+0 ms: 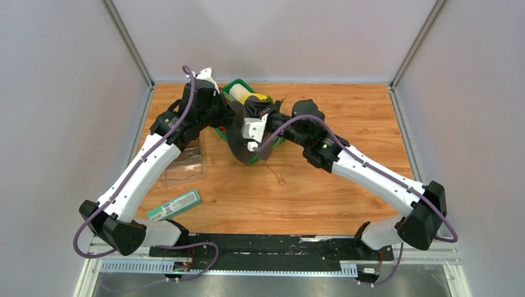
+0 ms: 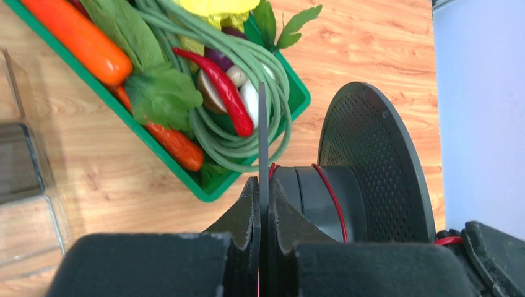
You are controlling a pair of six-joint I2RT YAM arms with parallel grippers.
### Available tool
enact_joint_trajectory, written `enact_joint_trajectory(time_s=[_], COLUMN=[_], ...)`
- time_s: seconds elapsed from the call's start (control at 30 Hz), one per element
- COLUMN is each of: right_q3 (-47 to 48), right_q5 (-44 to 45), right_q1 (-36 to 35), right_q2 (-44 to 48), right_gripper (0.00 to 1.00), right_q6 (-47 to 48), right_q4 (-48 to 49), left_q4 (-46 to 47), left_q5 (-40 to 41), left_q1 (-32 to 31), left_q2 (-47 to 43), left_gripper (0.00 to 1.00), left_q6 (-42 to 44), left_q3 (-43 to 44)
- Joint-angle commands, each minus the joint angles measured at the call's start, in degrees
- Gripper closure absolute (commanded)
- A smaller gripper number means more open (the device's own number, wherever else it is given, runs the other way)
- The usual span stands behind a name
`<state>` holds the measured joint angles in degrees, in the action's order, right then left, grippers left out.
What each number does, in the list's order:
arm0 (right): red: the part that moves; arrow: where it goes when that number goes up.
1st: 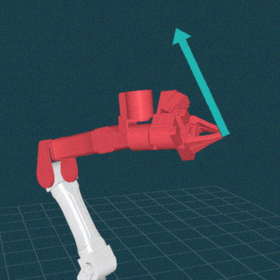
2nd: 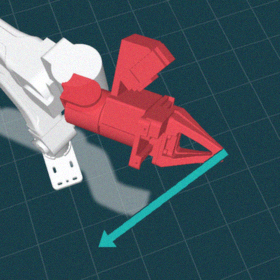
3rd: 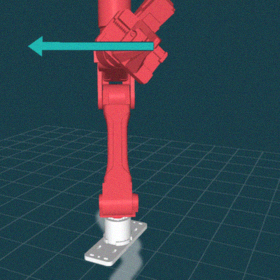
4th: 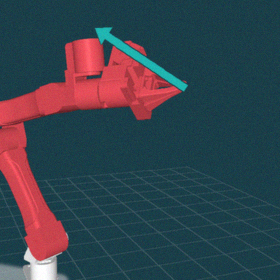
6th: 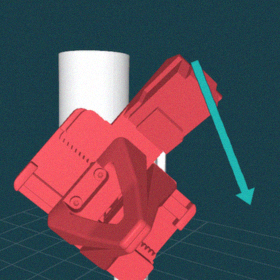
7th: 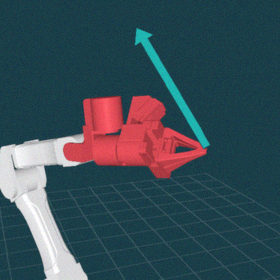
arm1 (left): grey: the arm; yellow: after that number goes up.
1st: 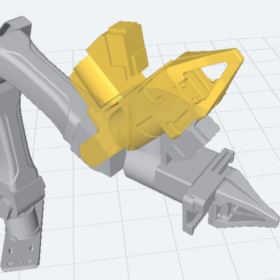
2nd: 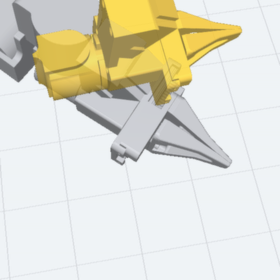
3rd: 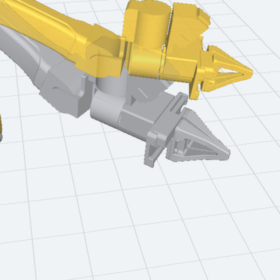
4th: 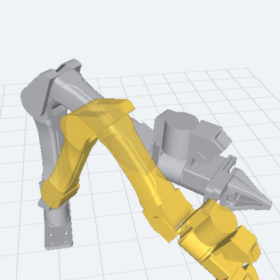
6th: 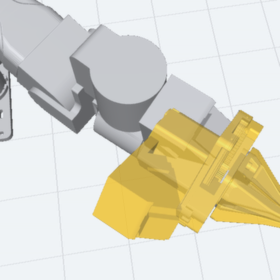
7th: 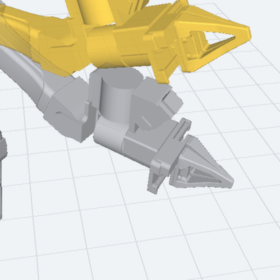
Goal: Wrap the cables
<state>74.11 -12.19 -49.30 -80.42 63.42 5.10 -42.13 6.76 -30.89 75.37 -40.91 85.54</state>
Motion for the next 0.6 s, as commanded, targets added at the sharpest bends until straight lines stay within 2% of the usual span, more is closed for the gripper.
enact_joint_trajectory(time_s=[0.0,0.13,0.3,0.47,0.53,0.57], right_q3=[4.82,4.56,3.24,0.34,-0.62,-0.80], right_q5=[3.83,5.42,4.37,0.51,-1.69,-5.01], right_q1=[4.47,8.07,12.90,17.12,18.53,19.75], right_q2=[-0.34,-1.40,-0.09,2.02,3.07,3.69], right_gripper=[0.94,0.92,0.88,0.92,0.82,0.71], right_q6=[0.04,-0.22,-2.33,-5.75,-8.38,-12.23], right_q4=[9.66,9.14,6.59,0.45,-3.50,-7.44], left_q4=[4.49,15.83,17.34,21.29,20.25,19.98], left_q5=[-6.40,-12.46,-16.69,-20.81,-22.66,-23.89], left_q1=[-0.66,-0.57,-0.57,0.22,0.75,1.27], left_q2=[-4.88,-11.90,-15.08,-17.45,-16.58,-16.23], left_gripper=[1.00,1.00,1.00,1.00,1.00,1.00], left_q6=[12.06,19.35,24.99,26.67,26.41,25.62], left_q3=[-2.12,-8.62,-10.65,-10.57,-7.60,-6.53])
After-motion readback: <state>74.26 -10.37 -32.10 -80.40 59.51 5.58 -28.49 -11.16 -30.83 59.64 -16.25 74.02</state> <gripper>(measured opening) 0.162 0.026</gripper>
